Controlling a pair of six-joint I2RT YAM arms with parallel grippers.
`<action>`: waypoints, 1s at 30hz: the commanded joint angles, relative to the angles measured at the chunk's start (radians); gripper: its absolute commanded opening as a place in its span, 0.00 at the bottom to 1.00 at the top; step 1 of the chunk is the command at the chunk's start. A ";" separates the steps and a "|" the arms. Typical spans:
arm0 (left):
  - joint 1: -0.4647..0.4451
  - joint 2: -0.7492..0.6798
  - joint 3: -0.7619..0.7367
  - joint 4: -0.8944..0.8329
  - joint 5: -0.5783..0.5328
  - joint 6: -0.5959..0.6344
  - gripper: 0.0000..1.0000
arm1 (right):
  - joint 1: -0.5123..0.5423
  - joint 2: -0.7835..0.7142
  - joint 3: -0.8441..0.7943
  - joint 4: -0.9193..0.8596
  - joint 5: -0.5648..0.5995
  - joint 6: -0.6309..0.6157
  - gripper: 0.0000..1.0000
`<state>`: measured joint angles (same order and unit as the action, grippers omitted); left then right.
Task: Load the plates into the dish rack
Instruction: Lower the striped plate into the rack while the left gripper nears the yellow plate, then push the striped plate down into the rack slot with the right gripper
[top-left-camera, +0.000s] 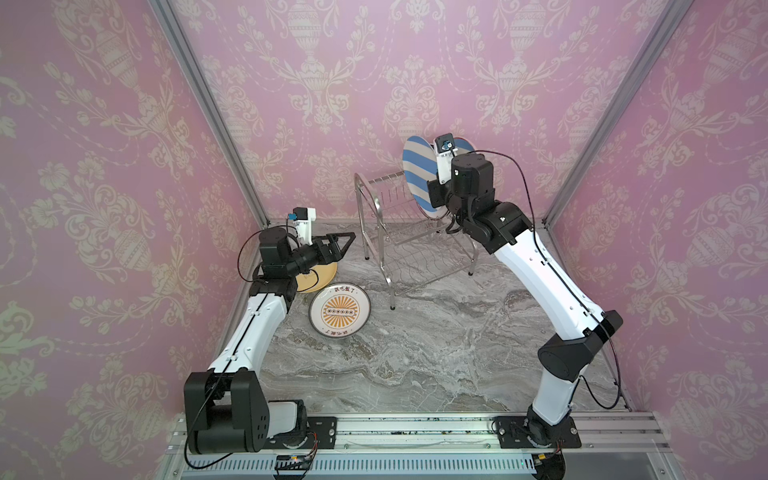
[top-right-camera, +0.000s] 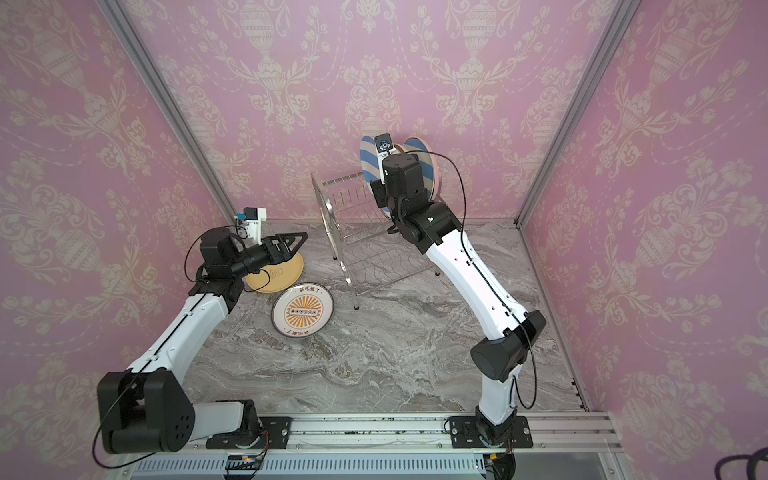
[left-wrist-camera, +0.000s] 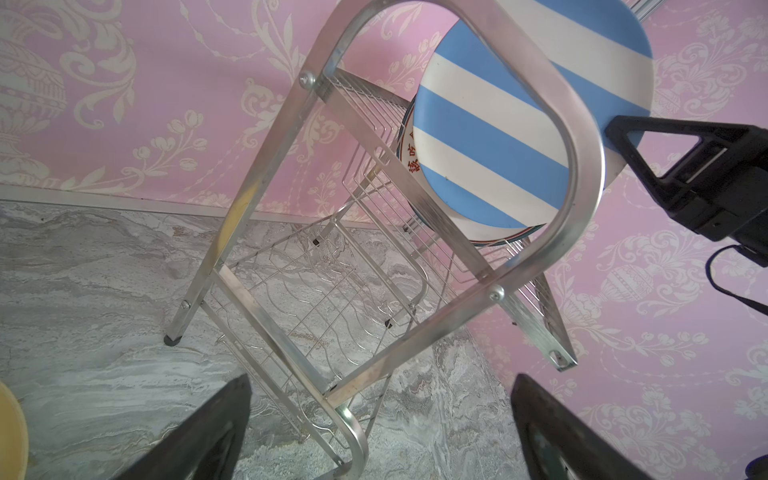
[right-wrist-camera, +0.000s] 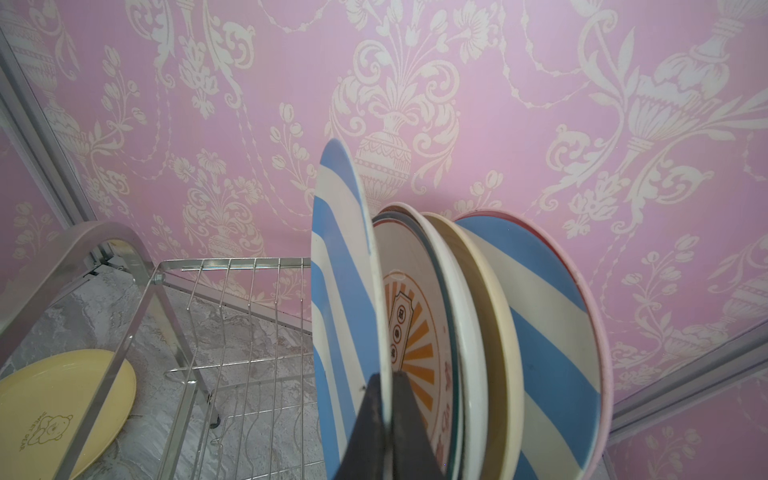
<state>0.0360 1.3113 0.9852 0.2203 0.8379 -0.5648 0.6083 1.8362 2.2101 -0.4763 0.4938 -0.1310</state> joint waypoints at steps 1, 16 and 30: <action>-0.004 -0.007 0.019 0.004 0.039 0.031 0.99 | -0.004 0.021 0.026 0.036 -0.007 0.022 0.00; -0.004 -0.021 0.016 -0.031 0.048 0.063 0.99 | -0.007 0.052 0.025 0.041 0.008 0.012 0.00; -0.004 -0.021 0.012 -0.034 0.053 0.065 0.99 | -0.007 0.078 0.048 0.025 0.005 0.005 0.17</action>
<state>0.0360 1.3109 0.9852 0.1997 0.8593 -0.5316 0.6079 1.8996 2.2246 -0.4683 0.4946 -0.1314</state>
